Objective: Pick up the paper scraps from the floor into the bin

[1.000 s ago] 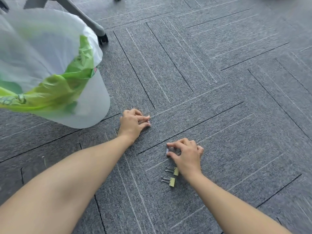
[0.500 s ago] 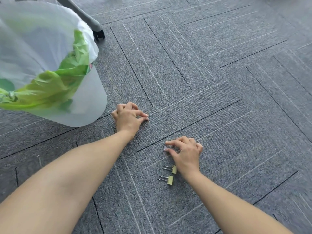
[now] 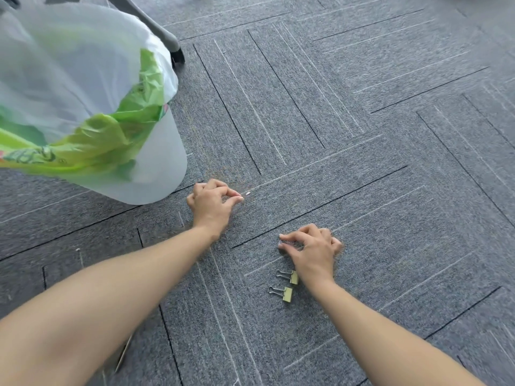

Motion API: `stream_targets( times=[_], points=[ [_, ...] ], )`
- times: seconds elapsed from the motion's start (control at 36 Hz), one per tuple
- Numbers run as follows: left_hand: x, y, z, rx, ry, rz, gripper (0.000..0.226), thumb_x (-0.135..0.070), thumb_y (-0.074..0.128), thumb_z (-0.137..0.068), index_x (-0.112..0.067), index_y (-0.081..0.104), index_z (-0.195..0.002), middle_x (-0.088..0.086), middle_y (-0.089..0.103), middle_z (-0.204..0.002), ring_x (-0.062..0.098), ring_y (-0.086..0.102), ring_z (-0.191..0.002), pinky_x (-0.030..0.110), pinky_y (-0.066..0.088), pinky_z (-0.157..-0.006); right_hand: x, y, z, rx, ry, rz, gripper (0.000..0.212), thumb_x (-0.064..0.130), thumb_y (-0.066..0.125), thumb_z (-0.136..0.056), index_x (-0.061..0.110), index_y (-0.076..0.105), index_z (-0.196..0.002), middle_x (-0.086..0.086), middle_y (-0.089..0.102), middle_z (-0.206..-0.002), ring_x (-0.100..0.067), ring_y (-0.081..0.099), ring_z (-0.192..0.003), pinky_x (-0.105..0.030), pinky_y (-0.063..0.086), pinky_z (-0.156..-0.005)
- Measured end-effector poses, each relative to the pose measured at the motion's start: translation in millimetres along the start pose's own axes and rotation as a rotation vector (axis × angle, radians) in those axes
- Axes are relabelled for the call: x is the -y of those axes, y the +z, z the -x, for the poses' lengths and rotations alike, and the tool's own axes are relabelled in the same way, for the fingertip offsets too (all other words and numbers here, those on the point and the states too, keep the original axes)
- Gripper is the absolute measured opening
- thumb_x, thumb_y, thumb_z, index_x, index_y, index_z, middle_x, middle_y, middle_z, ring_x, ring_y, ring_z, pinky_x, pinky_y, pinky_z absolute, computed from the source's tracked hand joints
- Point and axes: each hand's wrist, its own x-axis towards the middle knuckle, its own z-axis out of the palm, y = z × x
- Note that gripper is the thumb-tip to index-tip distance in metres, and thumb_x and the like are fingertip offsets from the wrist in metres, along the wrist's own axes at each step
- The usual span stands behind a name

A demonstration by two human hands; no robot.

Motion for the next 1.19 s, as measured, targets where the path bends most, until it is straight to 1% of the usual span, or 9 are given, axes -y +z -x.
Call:
stream_targets(
  times=[0.39,0.53,0.67,0.72,0.78,0.83,0.97,1.06,1.19],
  points=[
    [1.7,-13.2,30.0,0.042,-0.073,0.04,0.016,-0.047,0.071,-0.077,-0.034,0.073,-0.085,-0.019,0.059,-0.103,0.011,0.04,-0.11,0.034,0.021,-0.094,7.9,3.9,8.1,-0.004,-0.118,0.165,0.011,0.045,0.063,-0.084,0.036,0.068,-0.087,0.019,0.062,-0.095,-0.013,0.046,-0.097,-0.036,0.023,-0.084],
    [-15.4,-40.1,46.3,0.031,-0.051,0.228,0.008,-0.037,0.075,-0.079,-0.029,0.073,-0.079,-0.016,0.059,-0.096,0.01,0.047,-0.103,0.043,0.038,-0.101,10.2,2.4,8.0,-0.027,-0.169,0.259,0.004,0.04,0.066,-0.084,0.036,0.066,-0.085,0.018,0.062,-0.09,-0.011,0.048,-0.09,-0.03,0.016,-0.078],
    [-19.2,-84.2,88.7,0.161,0.064,0.255,0.007,-0.034,0.076,-0.079,-0.027,0.073,-0.079,-0.016,0.058,-0.093,0.001,0.049,-0.1,0.036,0.037,-0.102,35.1,-16.5,-0.4,-0.094,-0.153,0.061,0.005,0.036,0.06,-0.09,0.033,0.064,-0.091,0.015,0.06,-0.093,-0.01,0.046,-0.09,-0.031,0.018,-0.08],
    [-19.8,-107.3,107.4,0.162,0.097,0.279,0.005,-0.035,0.076,-0.077,-0.03,0.073,-0.078,-0.018,0.058,-0.091,-0.001,0.051,-0.096,0.028,0.041,-0.091,57.4,-33.0,-5.6,-0.133,-0.232,-0.055,0.002,0.034,0.062,-0.089,0.032,0.064,-0.09,0.018,0.058,-0.09,-0.009,0.047,-0.088,-0.031,0.019,-0.08],
    [-26.0,-135.0,117.7,0.106,0.142,0.315,0.004,-0.035,0.076,-0.076,-0.031,0.075,-0.077,-0.018,0.06,-0.09,0.003,0.056,-0.089,0.018,0.041,-0.077,86.7,-53.9,-11.1,-0.18,-0.35,-0.136,0.002,0.033,0.064,-0.087,0.032,0.064,-0.089,0.02,0.056,-0.087,-0.008,0.048,-0.086,-0.032,0.022,-0.079],
    [-36.8,-166.6,116.8,0.025,0.202,0.355,0.003,-0.028,0.078,-0.075,-0.028,0.076,-0.078,-0.014,0.064,-0.088,0.008,0.059,-0.079,0.017,0.044,-0.068,124.7,-77.7,-16.2,-0.204,-0.479,-0.211,0.003,0.037,0.062,-0.086,0.035,0.063,-0.088,0.024,0.053,-0.085,-0.007,0.049,-0.086,-0.033,0.025,-0.083],
    [-66.1,-243.7,85.7,-0.249,0.297,0.416,0.006,-0.021,0.079,-0.077,-0.025,0.076,-0.08,-0.01,0.066,-0.088,-0.001,0.057,-0.071,0.01,0.039,-0.066,237.3,-122.8,-28.9,-0.325,-0.746,-0.264,0.003,0.037,0.067,-0.085,0.035,0.067,-0.082,0.022,0.058,-0.086,-0.005,0.045,-0.085,-0.03,0.02,-0.079],
    [-72.5,-274.5,64.5,-0.374,0.281,0.401,0.012,-0.022,0.08,-0.077,-0.031,0.072,-0.076,-0.017,0.064,-0.079,-0.003,0.053,-0.061,0.011,0.039,-0.061,297.7,-129.9,-38.0,-0.312,-0.777,-0.254,0.005,0.035,0.067,-0.083,0.034,0.068,-0.078,0.019,0.058,-0.083,-0.008,0.046,-0.084,-0.033,0.022,-0.079],
    [-65.8,-302.2,41.4,-0.449,0.184,0.256,0.006,-0.032,0.075,-0.082,-0.03,0.072,-0.077,-0.018,0.063,-0.067,-0.005,0.055,-0.057,0.01,0.037,-0.053,354.3,-128.3,-55.8,-0.187,-0.724,-0.183,0.012,0.031,0.063,-0.085,0.031,0.074,-0.088,0.008,0.071,-0.091,-0.022,0.056,-0.099,-0.046,0.038,-0.094]
  ],
)
